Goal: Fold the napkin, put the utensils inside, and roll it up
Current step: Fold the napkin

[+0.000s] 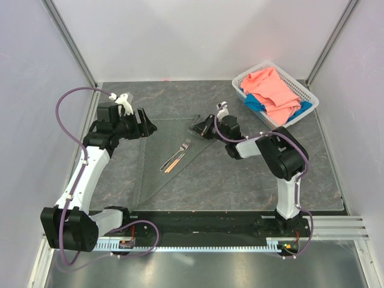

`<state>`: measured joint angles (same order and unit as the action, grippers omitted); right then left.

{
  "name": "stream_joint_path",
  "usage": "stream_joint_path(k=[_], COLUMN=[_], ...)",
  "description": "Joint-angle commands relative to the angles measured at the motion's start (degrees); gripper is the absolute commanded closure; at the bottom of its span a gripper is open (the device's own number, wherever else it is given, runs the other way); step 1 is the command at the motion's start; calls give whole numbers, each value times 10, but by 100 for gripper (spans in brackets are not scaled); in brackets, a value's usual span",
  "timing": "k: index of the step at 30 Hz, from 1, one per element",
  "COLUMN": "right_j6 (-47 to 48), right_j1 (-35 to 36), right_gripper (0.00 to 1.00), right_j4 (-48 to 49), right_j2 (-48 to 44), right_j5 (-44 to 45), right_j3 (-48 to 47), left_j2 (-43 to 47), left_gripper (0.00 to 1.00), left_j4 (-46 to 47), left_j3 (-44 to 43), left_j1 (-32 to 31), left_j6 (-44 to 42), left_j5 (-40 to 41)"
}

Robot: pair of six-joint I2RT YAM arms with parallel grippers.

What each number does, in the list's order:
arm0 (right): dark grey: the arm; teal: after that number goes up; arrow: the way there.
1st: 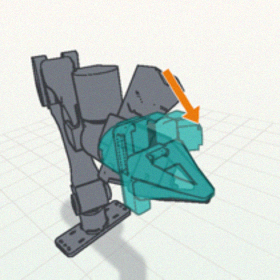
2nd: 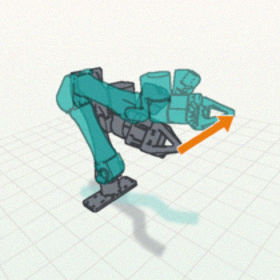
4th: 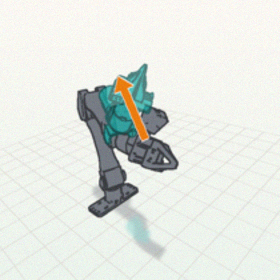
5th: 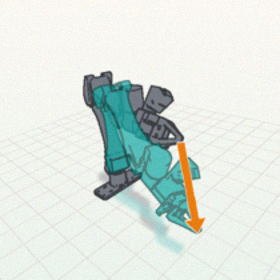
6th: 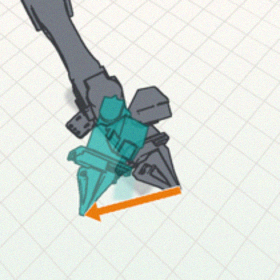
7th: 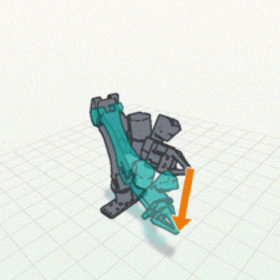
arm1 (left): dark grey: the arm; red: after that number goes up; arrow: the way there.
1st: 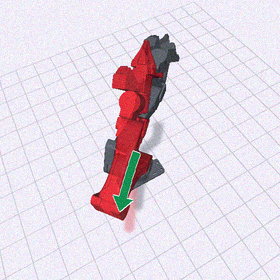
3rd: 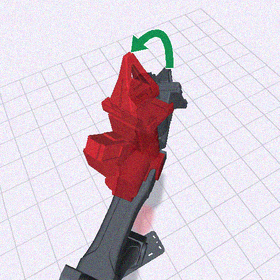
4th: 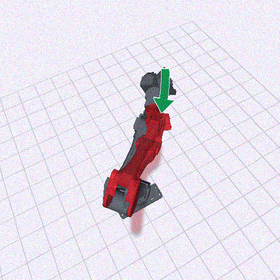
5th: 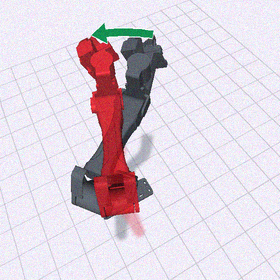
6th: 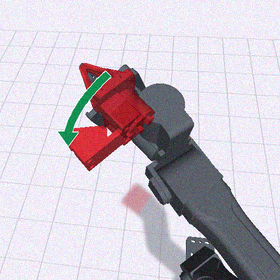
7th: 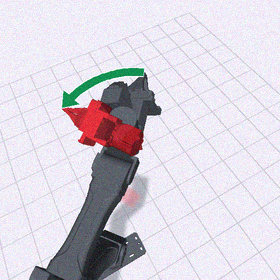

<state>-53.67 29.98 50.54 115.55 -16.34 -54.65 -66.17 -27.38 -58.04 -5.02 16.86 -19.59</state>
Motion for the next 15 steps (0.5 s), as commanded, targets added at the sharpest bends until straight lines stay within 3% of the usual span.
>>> stream_joint_path(k=[1,15], right_j6=[-24,-41], right_j1=[38,132], right_gripper=[100,100], right_j4=[43,32], right_j2=[-24,1], right_j5=[-32,-48], right_j3=[6,-3], left_j2=[11,18], left_gripper=[20,20], left_j4=[9,9], left_j3=[-10,-9], left_j1=[-3,-3], left_j6=[-2,-1], left_j5=[-4,-6])
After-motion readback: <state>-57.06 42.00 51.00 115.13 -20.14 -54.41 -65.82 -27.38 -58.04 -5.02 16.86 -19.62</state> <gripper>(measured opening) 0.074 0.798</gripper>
